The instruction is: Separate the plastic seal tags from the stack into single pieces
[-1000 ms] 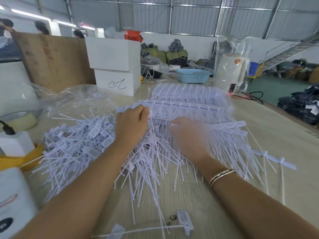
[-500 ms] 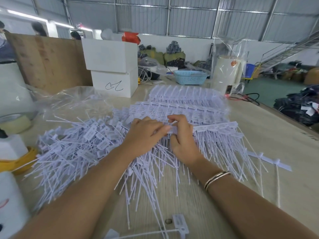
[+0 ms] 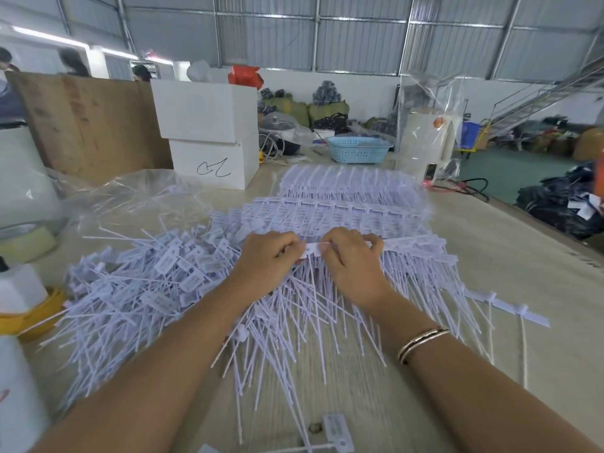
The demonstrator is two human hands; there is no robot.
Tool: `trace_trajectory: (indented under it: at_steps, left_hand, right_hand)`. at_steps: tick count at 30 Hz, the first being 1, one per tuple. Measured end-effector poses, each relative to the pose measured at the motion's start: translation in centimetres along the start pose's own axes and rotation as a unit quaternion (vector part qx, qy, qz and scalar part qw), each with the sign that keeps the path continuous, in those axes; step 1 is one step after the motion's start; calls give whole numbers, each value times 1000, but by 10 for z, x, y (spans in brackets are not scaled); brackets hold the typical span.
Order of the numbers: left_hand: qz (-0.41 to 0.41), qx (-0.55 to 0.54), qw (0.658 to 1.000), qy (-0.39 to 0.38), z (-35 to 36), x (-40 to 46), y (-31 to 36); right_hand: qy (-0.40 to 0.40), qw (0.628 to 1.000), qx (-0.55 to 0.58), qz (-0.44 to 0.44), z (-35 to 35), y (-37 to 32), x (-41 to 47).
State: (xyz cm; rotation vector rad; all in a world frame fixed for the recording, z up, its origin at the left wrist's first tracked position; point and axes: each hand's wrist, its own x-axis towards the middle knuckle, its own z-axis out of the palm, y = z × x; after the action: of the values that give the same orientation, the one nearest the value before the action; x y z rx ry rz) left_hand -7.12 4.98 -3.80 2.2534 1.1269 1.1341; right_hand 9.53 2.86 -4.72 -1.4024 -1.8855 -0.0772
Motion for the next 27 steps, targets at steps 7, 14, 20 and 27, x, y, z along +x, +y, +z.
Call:
trace_trajectory:
  at_steps: [7, 14, 20, 27]
  left_hand:
    - [9, -13, 1000, 3, -2, -2, -2]
    - [-86, -125, 988, -20, -9, -1, 3]
    - [-115, -148, 982, -36, -13, 0, 2]
    - [-118, -215, 969, -43, -18, 0, 2]
  right_hand:
    - [-71, 988, 135, 5, -2, -5, -1]
    - [8, 988, 148, -45, -3, -18, -5]
    - [61, 985, 141, -84, 0, -25, -7]
    - [66, 981, 152, -96, 2, -26, -5]
